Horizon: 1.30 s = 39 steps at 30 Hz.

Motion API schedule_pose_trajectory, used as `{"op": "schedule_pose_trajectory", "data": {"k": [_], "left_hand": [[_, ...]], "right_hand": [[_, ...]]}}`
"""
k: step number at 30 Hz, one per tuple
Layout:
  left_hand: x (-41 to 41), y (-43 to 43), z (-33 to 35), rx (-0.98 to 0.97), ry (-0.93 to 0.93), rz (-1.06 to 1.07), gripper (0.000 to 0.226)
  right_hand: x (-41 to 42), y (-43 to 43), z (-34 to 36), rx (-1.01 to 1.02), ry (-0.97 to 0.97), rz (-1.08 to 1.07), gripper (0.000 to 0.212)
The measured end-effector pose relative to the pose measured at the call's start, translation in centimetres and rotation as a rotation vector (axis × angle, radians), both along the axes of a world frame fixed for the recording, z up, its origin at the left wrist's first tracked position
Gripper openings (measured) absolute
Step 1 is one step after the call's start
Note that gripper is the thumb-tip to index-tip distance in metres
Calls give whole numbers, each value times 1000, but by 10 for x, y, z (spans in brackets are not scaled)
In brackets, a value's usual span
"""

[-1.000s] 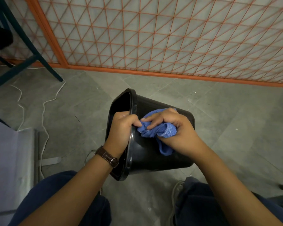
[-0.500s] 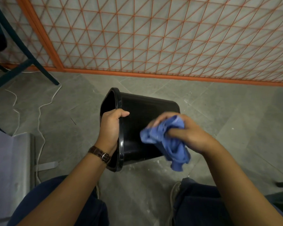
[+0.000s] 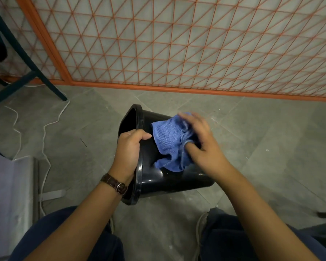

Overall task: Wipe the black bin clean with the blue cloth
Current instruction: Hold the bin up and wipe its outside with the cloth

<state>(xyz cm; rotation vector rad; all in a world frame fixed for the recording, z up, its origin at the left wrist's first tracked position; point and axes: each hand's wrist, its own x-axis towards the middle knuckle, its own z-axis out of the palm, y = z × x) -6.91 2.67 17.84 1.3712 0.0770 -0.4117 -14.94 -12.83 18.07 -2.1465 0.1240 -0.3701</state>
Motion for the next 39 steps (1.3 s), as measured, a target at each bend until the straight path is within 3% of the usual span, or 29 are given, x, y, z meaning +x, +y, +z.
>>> {"op": "schedule_pose_trajectory", "data": {"k": [4, 7, 9, 11, 16, 22, 26, 29, 30, 32, 35, 39], "left_hand": [[4, 5, -6, -101, 77, -48, 15], [1, 3, -5, -183, 128, -116, 48], [-4, 0, -5, -189, 89, -128, 34], [-8, -5, -5, -185, 27, -167, 21], [-14, -8, -9, -76, -139, -316, 20], [-18, -12, -12, -129, -98, -264, 27], [-18, -9, -10, -179, -32, -223, 26], [-20, -7, -12, -45, -118, -294, 19], [-21, -8, -13, 3, -160, -335, 18], [-21, -9, -18, 132, -251, -410, 31], [-26, -14, -24, 362, -441, -391, 32], [-37, -23, -31, 508, -661, -385, 26]], "right_hand": [[-9, 14, 0, -336, 76, 134, 65], [-9, 23, -5, -514, 58, 111, 62], [-8, 24, -8, -556, 61, 67, 57], [-8, 23, -11, -544, 55, 15, 54], [-5, 23, -12, -497, 47, -107, 55], [-2, 23, -12, -411, 67, -151, 50], [0, -3, -17, -342, 283, -318, 39], [1, -24, -26, -255, 457, -438, 8], [3, -26, -26, -206, 474, -468, 10], [9, -28, -20, -5, 386, -526, 24], [18, -14, 7, 311, 84, -489, 21], [28, 9, 25, 116, -192, -394, 8]]}}
